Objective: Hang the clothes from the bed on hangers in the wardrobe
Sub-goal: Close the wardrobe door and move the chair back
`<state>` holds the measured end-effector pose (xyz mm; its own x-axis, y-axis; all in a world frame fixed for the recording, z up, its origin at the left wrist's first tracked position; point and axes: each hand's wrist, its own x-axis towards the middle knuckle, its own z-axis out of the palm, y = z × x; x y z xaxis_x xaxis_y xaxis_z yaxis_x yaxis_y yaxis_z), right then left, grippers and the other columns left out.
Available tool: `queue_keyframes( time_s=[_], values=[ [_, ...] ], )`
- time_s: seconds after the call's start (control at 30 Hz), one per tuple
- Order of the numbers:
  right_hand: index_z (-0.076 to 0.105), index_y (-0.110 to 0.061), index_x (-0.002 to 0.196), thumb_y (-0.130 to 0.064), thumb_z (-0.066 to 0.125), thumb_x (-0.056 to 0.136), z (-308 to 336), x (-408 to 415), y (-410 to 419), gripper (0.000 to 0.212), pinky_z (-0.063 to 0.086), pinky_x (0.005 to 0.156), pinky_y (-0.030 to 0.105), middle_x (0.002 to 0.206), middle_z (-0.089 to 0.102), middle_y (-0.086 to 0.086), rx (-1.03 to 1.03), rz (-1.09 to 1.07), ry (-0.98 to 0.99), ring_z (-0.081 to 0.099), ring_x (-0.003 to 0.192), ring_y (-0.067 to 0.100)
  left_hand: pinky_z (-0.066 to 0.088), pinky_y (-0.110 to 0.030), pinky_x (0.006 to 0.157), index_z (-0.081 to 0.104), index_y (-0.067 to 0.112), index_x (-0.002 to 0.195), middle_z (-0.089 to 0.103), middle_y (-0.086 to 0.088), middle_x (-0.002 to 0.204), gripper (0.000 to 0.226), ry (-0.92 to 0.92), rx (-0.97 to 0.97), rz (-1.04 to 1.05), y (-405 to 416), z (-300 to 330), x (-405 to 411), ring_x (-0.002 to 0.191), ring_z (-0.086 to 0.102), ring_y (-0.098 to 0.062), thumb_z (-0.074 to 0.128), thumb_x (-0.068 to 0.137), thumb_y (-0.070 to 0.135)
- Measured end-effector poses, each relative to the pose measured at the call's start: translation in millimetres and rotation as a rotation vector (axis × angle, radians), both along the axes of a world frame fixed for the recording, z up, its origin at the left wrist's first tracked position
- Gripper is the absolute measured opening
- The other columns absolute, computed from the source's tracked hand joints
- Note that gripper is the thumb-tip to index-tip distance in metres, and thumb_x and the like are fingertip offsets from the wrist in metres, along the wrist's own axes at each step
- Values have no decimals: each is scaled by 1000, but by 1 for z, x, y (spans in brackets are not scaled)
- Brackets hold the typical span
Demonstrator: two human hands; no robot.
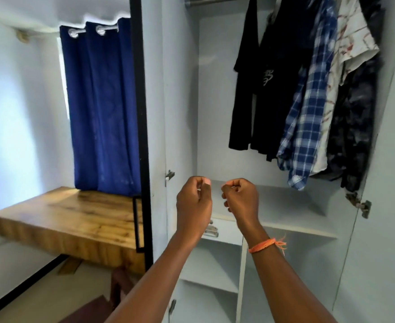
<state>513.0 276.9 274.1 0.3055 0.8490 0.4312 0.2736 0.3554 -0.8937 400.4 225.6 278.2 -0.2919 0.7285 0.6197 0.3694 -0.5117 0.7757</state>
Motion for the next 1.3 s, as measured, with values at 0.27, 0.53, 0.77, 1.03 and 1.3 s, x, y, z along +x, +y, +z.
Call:
queue_keyframes(
  time_s=[0.27,0.53,0.77,1.03,1.3],
  values=[
    [63,-22,95,-32,75,81,-58,-72,-49,21,56,78,36,85,67,-3,-104,254,-4,65,78,14,51,-40,88,59,18,113,57,5,107,22,-36,142,465,-56,-68,-71,101,56,-18,58,93,10],
    [50,-20,130,-22,69,89,-63,-129,-68,45,41,85,23,119,55,0,-116,350,-94,56,109,17,27,-37,115,22,16,155,32,-5,157,60,-4,-221,259,-39,-65,-116,145,29,-23,48,102,17],
    [53,-22,125,-24,69,89,-67,-155,-56,40,43,78,20,112,60,-3,-99,240,-90,60,102,15,52,-32,92,53,17,140,66,2,126,40,61,-112,235,-9,-84,-149,106,64,-12,52,100,16],
    [54,-22,114,-23,60,97,-82,-150,-41,17,46,86,22,108,59,-6,56,-17,-193,57,98,10,52,-27,87,74,13,110,75,2,101,20,89,-52,49,24,-87,-146,94,68,-11,67,91,17],
    [62,-9,108,-13,53,100,-81,-57,-1,13,41,69,15,96,65,-1,38,-230,-259,59,85,15,38,-11,63,71,15,91,68,9,77,11,274,-104,-270,73,-83,-59,68,61,-5,61,94,13]
  ],
)
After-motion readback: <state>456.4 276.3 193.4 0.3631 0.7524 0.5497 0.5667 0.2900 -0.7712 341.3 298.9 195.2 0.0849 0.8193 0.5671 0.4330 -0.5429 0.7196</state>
